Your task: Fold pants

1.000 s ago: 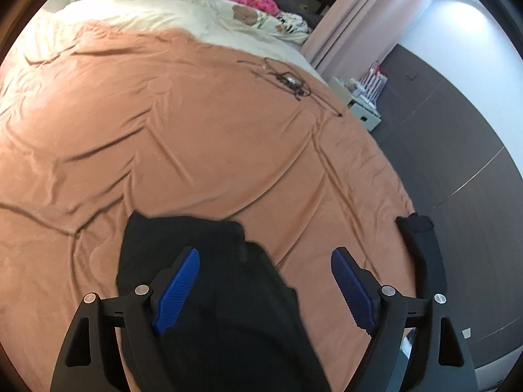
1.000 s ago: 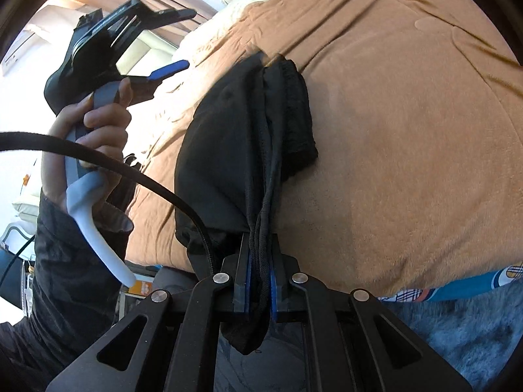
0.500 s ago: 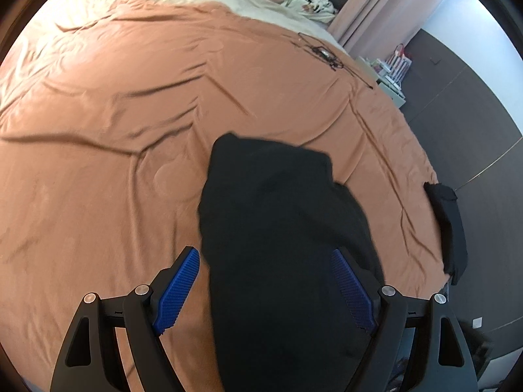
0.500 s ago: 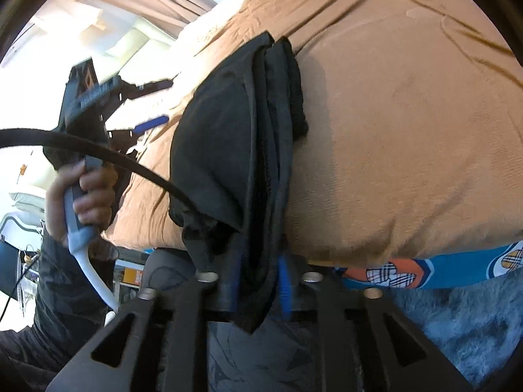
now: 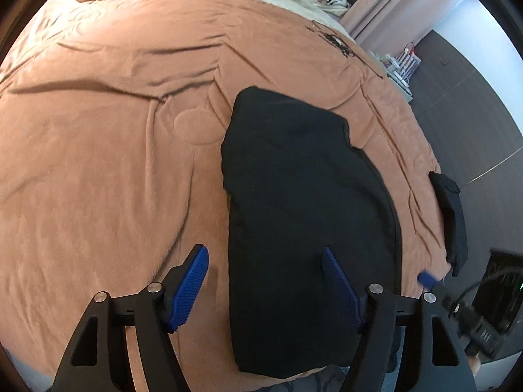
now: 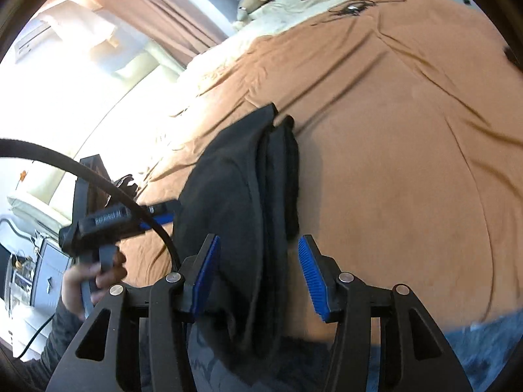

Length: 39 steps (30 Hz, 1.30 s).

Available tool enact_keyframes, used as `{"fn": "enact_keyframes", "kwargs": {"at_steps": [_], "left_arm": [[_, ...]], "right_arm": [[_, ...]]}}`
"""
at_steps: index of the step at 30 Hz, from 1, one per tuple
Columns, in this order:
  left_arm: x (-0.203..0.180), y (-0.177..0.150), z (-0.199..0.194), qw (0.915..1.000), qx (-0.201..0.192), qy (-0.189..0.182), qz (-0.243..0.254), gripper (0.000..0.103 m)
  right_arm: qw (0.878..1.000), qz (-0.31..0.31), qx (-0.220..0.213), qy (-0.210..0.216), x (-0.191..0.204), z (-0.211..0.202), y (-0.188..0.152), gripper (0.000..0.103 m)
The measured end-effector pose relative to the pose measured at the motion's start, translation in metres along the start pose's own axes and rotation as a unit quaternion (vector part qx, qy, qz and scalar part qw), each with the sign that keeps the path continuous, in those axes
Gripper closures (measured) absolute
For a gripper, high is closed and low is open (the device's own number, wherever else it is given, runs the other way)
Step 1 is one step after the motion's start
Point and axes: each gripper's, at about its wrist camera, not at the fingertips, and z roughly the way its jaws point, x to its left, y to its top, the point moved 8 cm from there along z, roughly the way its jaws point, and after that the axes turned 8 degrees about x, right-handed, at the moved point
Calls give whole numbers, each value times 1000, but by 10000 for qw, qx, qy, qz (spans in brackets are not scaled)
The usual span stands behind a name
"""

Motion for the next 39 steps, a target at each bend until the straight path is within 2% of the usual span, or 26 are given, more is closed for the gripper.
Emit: {"fn": "enact_keyframes", "kwargs": {"at_steps": [6, 13, 17, 19, 22, 23, 32, 36, 39], "left_arm": [[7, -9, 6, 9998, 62, -28, -167, 30], [9, -15, 10, 9995, 129, -82, -265, 33], [9, -16, 11, 9994, 128, -132, -299, 33], [9, -16, 11, 9993, 142, -155, -312, 34], [10, -18, 12, 9992, 153, -171, -325, 35], [10, -18, 12, 9992, 159, -176, -327, 35], [6, -18, 9, 9994, 184, -167, -261, 36], [4, -25, 9, 9992, 261, -238, -190, 42], [5, -34, 19, 9985, 478, -208, -144, 49]], "right_arm": [[9997, -247, 75, -24, 12, 27, 39, 55], [9987, -415, 266, -152, 14, 69, 57, 55], [9981, -435, 405, -181, 16, 82, 64, 68], [9977, -441, 453, -244, 14, 88, 63, 77], [9972, -445, 505, -337, 14, 92, 63, 97], [9971, -456, 502, -342, 16, 88, 61, 98], [9952, -680, 368, -603, 28, 59, 48, 101], [9954, -624, 401, -609, 24, 49, 38, 101], [9942, -469, 607, -751, 7, 61, 28, 101]]}}
